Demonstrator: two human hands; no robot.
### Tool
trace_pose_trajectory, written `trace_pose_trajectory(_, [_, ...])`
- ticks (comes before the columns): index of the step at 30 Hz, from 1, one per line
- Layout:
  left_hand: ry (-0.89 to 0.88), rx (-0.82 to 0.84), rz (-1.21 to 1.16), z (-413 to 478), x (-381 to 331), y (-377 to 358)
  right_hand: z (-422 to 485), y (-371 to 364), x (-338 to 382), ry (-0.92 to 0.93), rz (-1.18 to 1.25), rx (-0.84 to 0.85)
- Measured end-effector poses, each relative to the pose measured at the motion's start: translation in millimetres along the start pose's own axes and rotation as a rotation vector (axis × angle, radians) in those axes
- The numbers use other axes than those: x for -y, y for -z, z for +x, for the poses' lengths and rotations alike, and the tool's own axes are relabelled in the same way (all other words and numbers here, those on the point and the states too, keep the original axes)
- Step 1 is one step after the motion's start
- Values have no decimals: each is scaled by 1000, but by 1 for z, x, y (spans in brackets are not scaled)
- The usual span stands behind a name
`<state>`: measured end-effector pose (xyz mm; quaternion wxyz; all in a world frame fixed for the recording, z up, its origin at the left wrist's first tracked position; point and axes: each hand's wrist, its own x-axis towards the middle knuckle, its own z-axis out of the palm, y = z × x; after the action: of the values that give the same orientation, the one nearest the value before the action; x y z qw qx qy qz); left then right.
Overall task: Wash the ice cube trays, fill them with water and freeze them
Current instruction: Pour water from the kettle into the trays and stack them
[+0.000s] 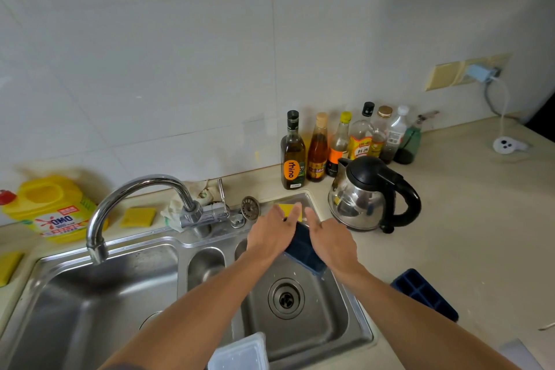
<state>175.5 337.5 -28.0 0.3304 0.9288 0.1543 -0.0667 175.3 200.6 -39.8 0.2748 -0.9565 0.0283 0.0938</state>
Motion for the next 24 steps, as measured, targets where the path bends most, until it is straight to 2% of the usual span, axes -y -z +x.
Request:
trace_pose_trajectory(2, [38,-47,-158,-4,1,-1,3,0,-6,-177,291,24])
trace_pose_trajectory(4, [76,-58,-313,-14,6,-10,7,-3,-9,-304,460,-10])
trace_pose_trajectory(7, [197,52,-540,-27,5,-30,3,-1,1,-337,506,7])
trace_pose_trajectory(10, [311,-13,-714,-22,2,-38,-1,-3,11,-249,449,35])
trace_pose_trajectory(12, [302,-119,-694,-15,5,-38,-5,-3,14,-131,381,67])
trace_pose_trajectory(14, [263,-154,-620,-13,12,-38,-6,-1,14,-61,311,108])
trace_pose_trajectory(18, [157,-103,-451,-15,24,-35,8,3,12,-126,329,98])
trace_pose_trajectory(24, [-31,-30,-349,-26,23,-34,20,-3,15,-54,306,27])
